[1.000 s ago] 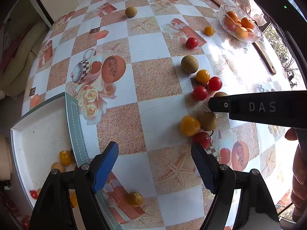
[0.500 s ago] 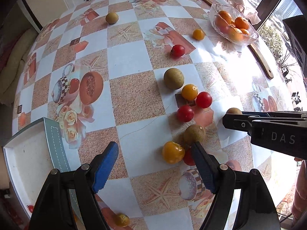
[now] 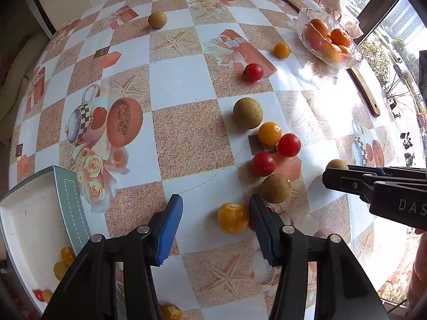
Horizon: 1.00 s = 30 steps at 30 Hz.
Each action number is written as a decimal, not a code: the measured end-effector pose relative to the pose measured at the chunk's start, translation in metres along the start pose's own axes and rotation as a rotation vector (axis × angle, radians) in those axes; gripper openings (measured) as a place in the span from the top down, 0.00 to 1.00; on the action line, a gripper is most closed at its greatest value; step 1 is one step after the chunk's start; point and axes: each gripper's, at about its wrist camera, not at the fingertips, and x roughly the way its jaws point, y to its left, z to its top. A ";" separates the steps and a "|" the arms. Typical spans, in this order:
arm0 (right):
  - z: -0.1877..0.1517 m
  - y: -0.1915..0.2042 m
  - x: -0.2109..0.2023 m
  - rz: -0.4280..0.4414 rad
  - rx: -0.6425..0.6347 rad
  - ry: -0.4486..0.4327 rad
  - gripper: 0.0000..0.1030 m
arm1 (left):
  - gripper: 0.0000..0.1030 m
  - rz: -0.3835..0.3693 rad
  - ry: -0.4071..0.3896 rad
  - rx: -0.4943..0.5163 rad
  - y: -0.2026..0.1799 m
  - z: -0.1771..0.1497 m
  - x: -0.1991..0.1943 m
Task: Organize fruits
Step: 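Grasp an orange tomato with the left gripper while the right grasps a brown fruit, then carry both fruits over the white tray and open both grippers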
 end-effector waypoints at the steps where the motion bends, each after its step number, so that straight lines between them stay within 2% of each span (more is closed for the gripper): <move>1: 0.000 0.000 -0.001 0.000 -0.001 -0.002 0.71 | 0.69 0.004 0.025 0.008 -0.002 -0.002 0.003; 5: -0.002 -0.002 -0.007 0.006 0.004 -0.010 0.71 | 0.75 0.007 0.025 0.042 -0.010 -0.013 0.001; 11: -0.006 -0.001 -0.013 0.015 0.000 -0.019 0.71 | 0.75 -0.049 0.022 -0.073 0.014 -0.034 -0.011; 18: -0.012 0.006 -0.022 0.024 -0.024 -0.020 0.71 | 0.75 -0.061 -0.009 -0.144 0.036 -0.054 -0.036; 25: -0.027 0.034 -0.031 0.038 -0.087 -0.018 0.71 | 0.75 -0.042 -0.068 -0.199 0.048 -0.075 -0.068; 30: -0.040 0.068 -0.031 0.049 -0.167 -0.002 0.71 | 0.75 -0.008 -0.097 -0.271 0.075 -0.104 -0.089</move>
